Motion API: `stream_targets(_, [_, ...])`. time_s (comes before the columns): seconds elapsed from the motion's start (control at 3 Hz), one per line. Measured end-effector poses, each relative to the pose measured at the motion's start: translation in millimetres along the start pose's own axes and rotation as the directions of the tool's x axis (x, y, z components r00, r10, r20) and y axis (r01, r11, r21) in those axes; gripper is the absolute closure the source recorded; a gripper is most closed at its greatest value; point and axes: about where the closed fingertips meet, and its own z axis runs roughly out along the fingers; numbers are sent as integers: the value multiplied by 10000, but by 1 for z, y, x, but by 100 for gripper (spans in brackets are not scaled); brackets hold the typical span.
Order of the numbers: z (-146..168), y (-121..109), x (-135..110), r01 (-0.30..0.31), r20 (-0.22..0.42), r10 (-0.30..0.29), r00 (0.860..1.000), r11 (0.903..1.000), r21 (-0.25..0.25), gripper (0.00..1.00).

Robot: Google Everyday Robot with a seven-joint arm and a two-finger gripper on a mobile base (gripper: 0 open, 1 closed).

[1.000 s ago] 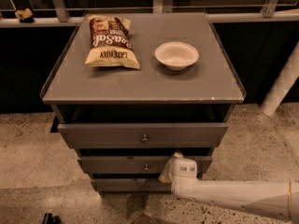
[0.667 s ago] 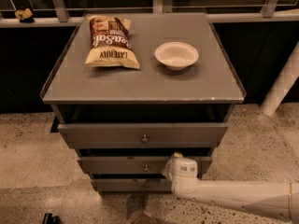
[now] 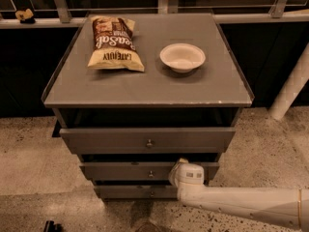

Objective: Open middle drawer

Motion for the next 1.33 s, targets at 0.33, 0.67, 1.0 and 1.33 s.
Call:
stream_targets(0.33, [0,2,3,58,-65,-58,10000,10000,-15,100])
stream_targets(0.67, [-3,8,11,139,-75,-139,9999,9999,-48,100])
stream_targets(1.0, [-6,7,10,139,-75,-139,9999,9999,-48,100])
stream_targets(1.33, [-10,12,11,24,-12,-24,10000,10000,-38,100])
